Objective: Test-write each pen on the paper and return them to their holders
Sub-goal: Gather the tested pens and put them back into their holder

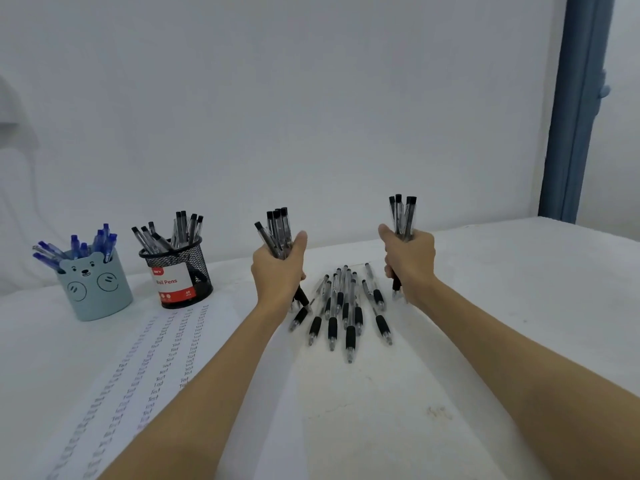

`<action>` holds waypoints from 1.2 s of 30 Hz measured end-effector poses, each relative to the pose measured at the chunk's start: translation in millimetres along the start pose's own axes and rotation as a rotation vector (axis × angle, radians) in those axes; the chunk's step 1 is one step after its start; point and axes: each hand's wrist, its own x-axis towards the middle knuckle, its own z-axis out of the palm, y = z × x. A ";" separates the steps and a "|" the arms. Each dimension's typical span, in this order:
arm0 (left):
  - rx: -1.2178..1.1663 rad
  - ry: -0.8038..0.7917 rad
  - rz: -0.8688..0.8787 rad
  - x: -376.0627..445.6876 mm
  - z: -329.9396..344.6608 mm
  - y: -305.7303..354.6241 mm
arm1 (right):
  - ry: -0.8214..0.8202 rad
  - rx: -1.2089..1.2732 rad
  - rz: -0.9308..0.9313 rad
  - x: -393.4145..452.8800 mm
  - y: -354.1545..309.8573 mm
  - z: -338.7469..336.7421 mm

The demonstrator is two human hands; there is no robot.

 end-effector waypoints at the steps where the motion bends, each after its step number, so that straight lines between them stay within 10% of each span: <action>1: -0.023 0.029 -0.002 0.2 0.4 2.7 | 0.027 0.026 -0.010 0.3 -3.6 0.6; 25: -0.153 0.547 0.208 117.8 -175.9 61.5 | -0.490 0.214 -0.106 -44.4 -102.4 250.3; 36: -0.093 0.396 0.059 133.1 -152.5 3.9 | -0.441 0.167 -0.138 -44.2 -59.1 296.6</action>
